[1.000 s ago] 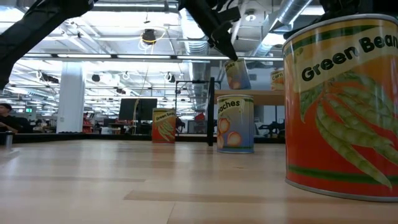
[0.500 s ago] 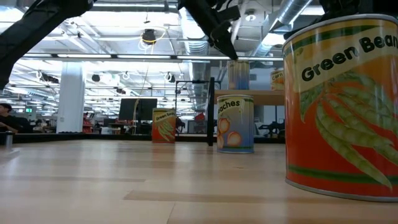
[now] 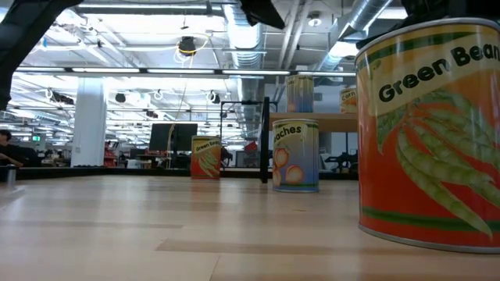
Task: Pick and place cans onto a shelf
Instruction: Put the top canned peaches on the shelf
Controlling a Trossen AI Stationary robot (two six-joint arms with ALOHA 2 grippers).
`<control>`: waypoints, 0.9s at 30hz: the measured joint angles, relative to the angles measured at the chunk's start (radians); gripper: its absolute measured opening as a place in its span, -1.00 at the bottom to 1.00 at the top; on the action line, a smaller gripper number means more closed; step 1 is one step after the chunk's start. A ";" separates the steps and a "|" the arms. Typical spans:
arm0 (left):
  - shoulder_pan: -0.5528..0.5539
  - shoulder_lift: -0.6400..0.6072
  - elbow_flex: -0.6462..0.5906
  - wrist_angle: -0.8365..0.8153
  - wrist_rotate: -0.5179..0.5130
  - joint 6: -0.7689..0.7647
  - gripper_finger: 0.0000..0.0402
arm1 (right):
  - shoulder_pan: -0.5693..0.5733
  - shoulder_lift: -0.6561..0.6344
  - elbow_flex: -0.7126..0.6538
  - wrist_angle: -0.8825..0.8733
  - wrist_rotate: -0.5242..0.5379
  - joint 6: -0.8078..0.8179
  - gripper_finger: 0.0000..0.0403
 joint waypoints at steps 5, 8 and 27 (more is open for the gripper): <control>0.003 -0.020 -0.123 0.079 0.013 0.000 -0.98 | 0.000 0.003 0.021 -0.016 0.098 0.000 -0.94; 0.011 -0.061 -0.284 0.220 0.040 0.001 -0.98 | 0.000 0.026 0.059 -0.042 0.100 -0.002 -0.96; 0.058 -0.725 -1.494 1.222 0.092 -0.203 -0.98 | -0.128 0.487 0.619 -0.434 0.235 -0.026 -0.71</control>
